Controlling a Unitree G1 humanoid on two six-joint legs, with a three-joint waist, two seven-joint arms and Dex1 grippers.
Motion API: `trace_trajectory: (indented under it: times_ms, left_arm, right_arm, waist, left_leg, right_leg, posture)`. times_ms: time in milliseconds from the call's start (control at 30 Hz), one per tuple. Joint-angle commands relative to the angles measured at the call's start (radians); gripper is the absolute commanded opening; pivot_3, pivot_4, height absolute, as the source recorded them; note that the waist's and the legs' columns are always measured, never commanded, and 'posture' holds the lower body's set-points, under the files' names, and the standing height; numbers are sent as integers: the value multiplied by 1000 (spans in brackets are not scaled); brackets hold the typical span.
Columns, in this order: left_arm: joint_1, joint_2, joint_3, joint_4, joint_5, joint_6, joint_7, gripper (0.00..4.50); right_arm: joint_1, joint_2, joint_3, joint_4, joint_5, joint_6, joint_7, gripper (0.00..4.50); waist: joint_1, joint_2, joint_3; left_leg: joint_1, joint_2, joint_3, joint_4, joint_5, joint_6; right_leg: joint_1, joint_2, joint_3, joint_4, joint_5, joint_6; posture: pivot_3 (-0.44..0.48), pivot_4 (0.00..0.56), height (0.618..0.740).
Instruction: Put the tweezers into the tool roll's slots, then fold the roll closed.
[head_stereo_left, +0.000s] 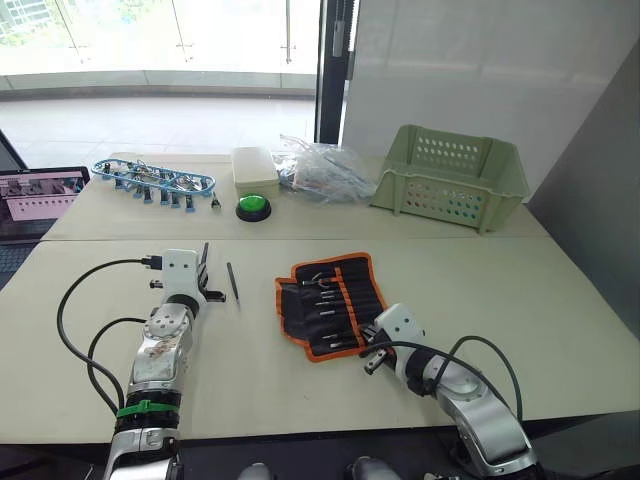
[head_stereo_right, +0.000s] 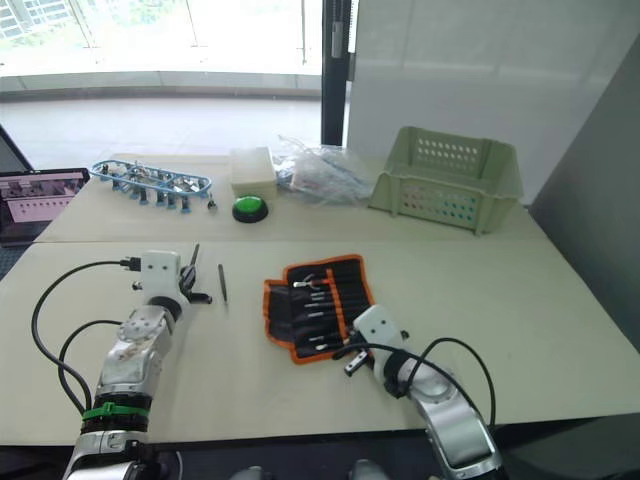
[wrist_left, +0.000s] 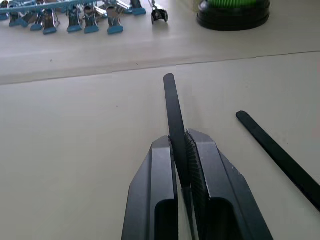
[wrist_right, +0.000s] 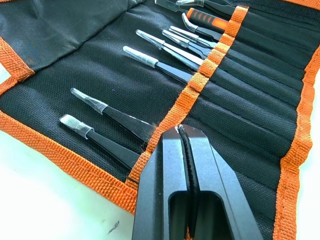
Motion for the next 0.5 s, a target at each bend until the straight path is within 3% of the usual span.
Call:
trace_trajectory:
  times_ms: [33,167,300,400,500]
  left_arm:
    - [19,76,-36,-187,-86,-15,-207,14]
    - [15,131,-74,-315,-256,66,-443,14]
    - [10,207,-182,-430,-401,202,-688,14]
    - [-7,256,-261,-422,-415,252,-801,14]
    - [-43,281,-341,-372,-338,252,-827,14]
  right_arm:
    - [79,-9,54,105,-11,67,4,0]
    - [80,-8,52,102,-10,71,2,0]
    - [77,-5,53,100,-11,73,-3,0]
    - [75,-1,54,99,-12,75,-7,0]
    - [77,2,53,97,-13,74,-13,0]
  waist:
    - [-3,-1,1]
    - [-4,-3,3]
    - [-6,-3,3]
    - [-8,-2,4]
    - [-8,-1,4]
  left_leg:
    - [-1,0,0,0,0,0]
    - [-1,1,1,0,0,-1]
    - [-1,1,1,0,0,0]
    - [-1,1,1,0,0,0]
    - [-1,1,1,0,0,0]
  right_leg:
    - [0,-1,0,0,0,0]
    - [-1,-1,0,-1,-1,-1]
    - [-1,-1,0,-1,-3,-6]
    - [-1,-1,0,-1,-5,-8]
    - [-1,0,0,-1,-5,-8]
  posture:
    - [0,150,725]
    - [0,150,725]
    - [0,150,725]
    - [0,150,725]
    - [0,150,725]
